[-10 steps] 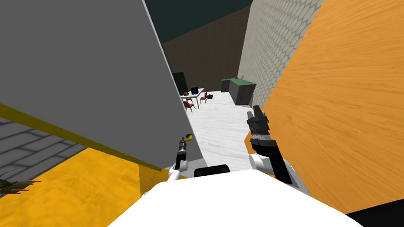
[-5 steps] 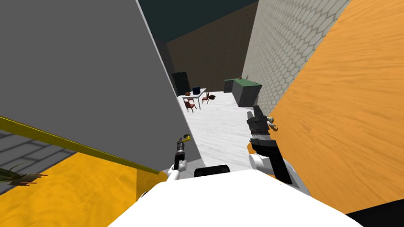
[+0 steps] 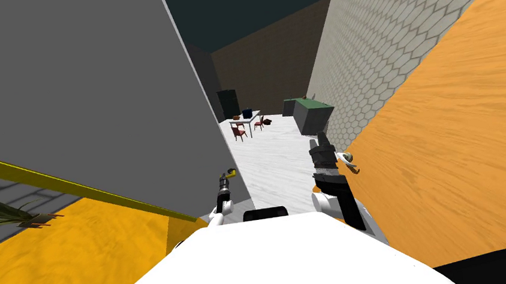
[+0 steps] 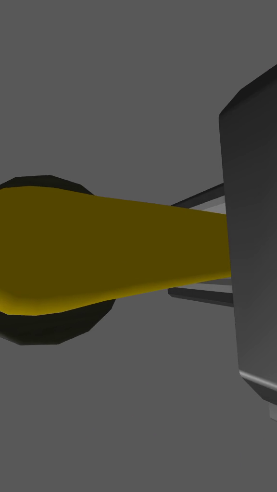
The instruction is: Push the door open
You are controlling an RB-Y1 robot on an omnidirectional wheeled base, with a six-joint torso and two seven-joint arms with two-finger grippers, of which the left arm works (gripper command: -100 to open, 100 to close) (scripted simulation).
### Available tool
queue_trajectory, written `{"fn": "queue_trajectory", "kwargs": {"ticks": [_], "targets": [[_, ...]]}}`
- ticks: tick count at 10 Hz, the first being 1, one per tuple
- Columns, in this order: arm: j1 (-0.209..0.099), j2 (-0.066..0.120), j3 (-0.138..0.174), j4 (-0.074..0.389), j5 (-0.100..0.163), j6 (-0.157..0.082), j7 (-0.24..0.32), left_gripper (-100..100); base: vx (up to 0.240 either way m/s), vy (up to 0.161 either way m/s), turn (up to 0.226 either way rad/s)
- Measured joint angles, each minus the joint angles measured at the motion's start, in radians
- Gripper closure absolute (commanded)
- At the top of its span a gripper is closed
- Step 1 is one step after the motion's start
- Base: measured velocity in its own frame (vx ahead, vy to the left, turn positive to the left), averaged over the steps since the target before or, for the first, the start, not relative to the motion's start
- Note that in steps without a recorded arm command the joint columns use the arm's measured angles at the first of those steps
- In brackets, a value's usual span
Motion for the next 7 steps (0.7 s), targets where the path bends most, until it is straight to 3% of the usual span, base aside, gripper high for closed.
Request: {"fn": "queue_trajectory", "kwargs": {"ticks": [2, 7], "targets": [[0.012, 0.002, 0.014, -0.014, 0.009, 0.011, -0.007, 100, 0.151, -0.044, 0.033], [0.015, 0.010, 0.057, -0.019, 0.035, 0.012, -0.026, 100, 0.185, -0.057, 0.045]]}}
